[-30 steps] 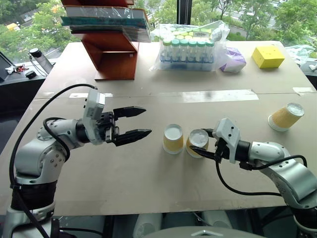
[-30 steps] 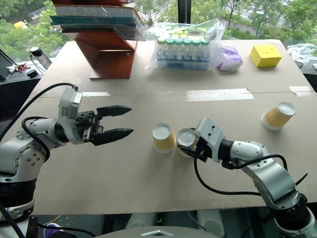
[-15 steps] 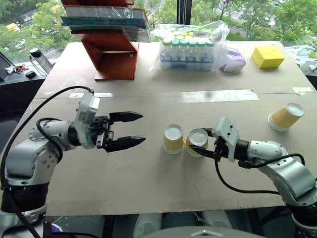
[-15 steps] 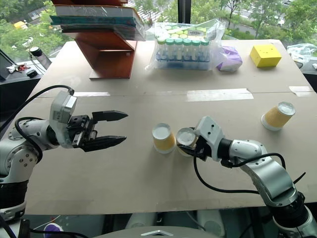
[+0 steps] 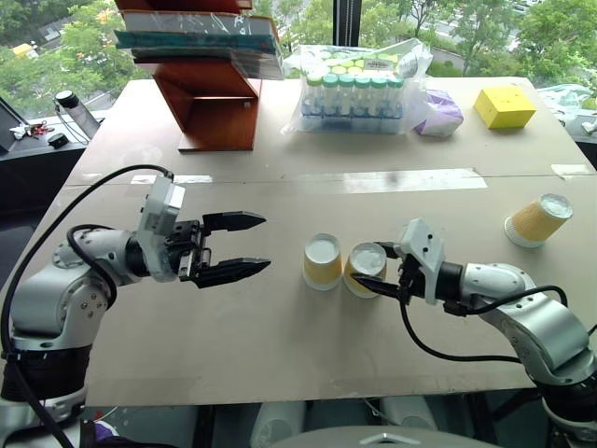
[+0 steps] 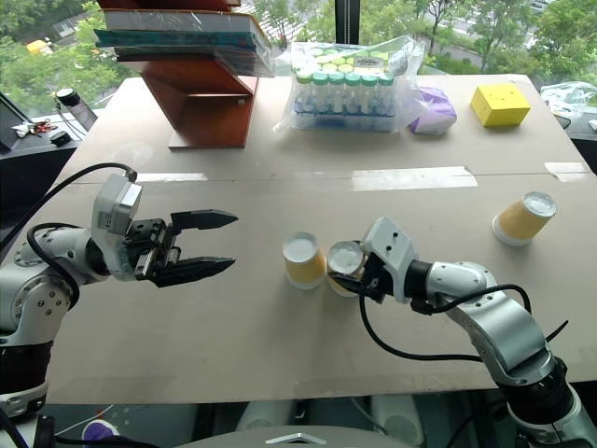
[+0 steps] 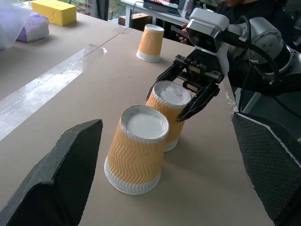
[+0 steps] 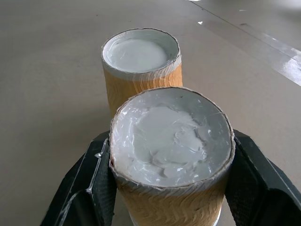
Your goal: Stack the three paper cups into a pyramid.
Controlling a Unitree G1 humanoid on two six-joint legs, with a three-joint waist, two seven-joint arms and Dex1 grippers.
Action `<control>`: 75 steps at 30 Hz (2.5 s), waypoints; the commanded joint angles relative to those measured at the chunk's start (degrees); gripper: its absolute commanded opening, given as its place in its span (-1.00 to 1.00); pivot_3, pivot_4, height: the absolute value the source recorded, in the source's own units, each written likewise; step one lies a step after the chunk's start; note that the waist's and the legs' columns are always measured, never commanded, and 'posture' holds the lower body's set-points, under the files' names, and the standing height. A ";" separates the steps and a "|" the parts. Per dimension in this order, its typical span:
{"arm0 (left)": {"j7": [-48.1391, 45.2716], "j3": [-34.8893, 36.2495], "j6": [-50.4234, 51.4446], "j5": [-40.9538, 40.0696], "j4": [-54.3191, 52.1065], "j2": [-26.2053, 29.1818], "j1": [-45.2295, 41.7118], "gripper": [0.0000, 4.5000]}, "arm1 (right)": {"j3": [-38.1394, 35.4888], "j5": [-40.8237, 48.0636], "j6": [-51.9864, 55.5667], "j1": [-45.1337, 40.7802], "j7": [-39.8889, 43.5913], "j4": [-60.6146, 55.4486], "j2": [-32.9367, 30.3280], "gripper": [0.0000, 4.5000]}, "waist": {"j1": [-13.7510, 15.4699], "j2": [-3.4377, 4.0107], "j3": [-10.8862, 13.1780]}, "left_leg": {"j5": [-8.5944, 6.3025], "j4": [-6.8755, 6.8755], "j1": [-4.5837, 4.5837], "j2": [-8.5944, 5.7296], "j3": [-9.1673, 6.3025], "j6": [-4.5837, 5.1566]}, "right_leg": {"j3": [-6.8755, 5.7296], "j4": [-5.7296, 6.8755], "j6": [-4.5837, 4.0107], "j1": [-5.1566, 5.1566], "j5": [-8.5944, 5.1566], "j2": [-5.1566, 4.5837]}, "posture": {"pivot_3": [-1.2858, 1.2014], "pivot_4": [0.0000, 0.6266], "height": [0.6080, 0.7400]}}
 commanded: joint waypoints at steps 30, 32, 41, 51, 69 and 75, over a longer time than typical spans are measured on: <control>1.47 -1.88 2.00 -3.80 -3.82 -2.75 -7.61 1.00 | -41.75 -5.20 3.74 7.78 -25.70 5.81 -3.82 0.96 | -0.44 -0.16 -0.11 | 0.00 0.04 0.15 -0.02 0.49 0.01 | 0.22 0.10 0.00 0.08 0.00 0.10 | 0.03 -0.52 1.00; 1.05 -1.85 1.61 -3.63 -3.51 -2.68 -7.29 1.00 | -41.63 -5.82 2.96 7.14 -26.92 7.47 -2.29 0.96 | -0.46 -0.16 -0.11 | 0.00 0.04 0.15 -0.02 0.52 0.01 | 0.23 0.10 0.00 0.08 0.00 0.10 | 0.03 -0.52 1.00; -1.44 -1.24 0.21 -3.04 -2.80 -1.77 -6.48 1.00 | -42.01 -4.53 0.33 3.42 -27.53 14.90 1.86 0.96 | -0.47 -0.15 -0.11 | 0.00 0.04 0.15 -0.01 0.60 0.01 | 0.29 0.08 0.00 0.07 0.01 0.10 | 0.03 -0.52 1.00; -3.47 0.94 -1.89 -2.78 -2.55 -1.26 -2.36 1.00 | -40.15 -6.30 -6.78 -0.99 -27.76 26.90 2.20 0.96 | -1.06 -0.14 -0.10 | 0.00 0.04 0.18 0.00 0.67 0.01 | 0.35 0.09 0.00 0.07 0.01 0.10 | 0.03 -0.52 1.00; -4.50 2.86 -5.97 -0.71 0.13 -1.26 1.31 1.00 | -34.97 -2.85 -15.37 1.04 -14.02 22.67 -2.11 -0.11 | -1.05 -0.07 -0.07 | -0.01 0.01 0.19 0.03 0.69 0.02 | 0.35 0.09 0.00 0.07 0.01 0.09 | 0.03 -0.52 1.00; -2.98 4.97 -5.13 -1.52 1.52 -1.06 3.36 1.00 | -31.73 13.23 -4.56 -3.65 -6.81 6.65 -4.39 -0.11 | -1.46 -0.04 -0.05 | -0.01 0.00 0.26 0.20 0.64 0.02 | 0.42 0.11 0.00 0.07 0.01 0.13 | 0.03 -0.52 1.00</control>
